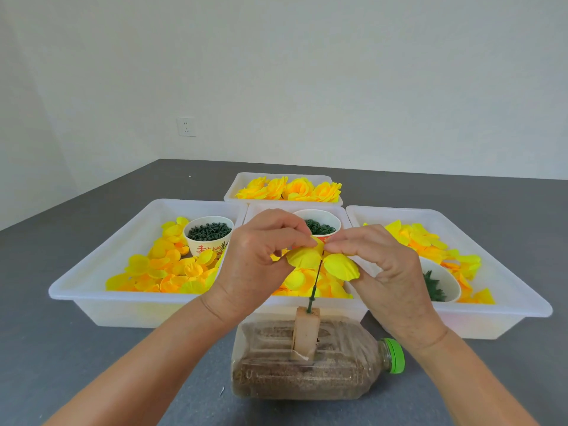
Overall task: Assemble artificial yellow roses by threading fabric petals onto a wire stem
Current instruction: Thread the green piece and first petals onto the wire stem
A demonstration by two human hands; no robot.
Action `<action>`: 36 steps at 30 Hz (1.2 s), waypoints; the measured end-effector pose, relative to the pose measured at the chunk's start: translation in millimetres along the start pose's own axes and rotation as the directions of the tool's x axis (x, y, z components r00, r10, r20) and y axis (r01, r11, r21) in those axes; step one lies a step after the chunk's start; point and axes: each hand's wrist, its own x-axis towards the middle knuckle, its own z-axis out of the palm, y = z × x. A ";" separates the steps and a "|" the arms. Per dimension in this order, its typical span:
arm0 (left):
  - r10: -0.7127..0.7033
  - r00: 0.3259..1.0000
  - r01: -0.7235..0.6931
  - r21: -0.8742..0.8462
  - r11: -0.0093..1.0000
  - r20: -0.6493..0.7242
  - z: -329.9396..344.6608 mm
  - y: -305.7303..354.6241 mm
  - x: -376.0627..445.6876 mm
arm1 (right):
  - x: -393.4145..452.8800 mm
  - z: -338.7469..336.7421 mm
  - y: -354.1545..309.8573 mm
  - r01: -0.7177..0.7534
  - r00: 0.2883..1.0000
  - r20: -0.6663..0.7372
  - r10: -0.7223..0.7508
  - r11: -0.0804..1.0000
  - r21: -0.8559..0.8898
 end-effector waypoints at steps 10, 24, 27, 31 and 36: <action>0.037 0.999 -0.035 0.066 0.997 -0.026 2.7 -3.1 -5.9 | -2.7 0.8 1.0 -0.004 1.000 -0.031 0.003 1.000 -0.021; 0.235 0.972 -0.214 0.348 0.913 -0.020 7.3 -14.6 -26.0 | -13.4 4.6 9.2 0.212 0.976 0.006 -0.219 0.937 -0.276; 0.263 0.964 -0.255 0.391 0.884 0.034 7.7 -14.4 -31.7 | -17.7 6.0 11.7 0.268 0.962 0.044 -0.270 0.901 -0.341; 0.255 0.964 -0.263 0.380 0.887 0.072 6.6 -15.1 -37.5 | -24.4 7.3 12.9 0.269 0.963 0.082 -0.257 0.897 -0.350; 0.214 0.965 -0.256 0.358 0.898 0.152 4.7 -16.8 -42.8 | -30.0 7.0 12.8 0.245 0.969 0.112 -0.220 0.912 -0.328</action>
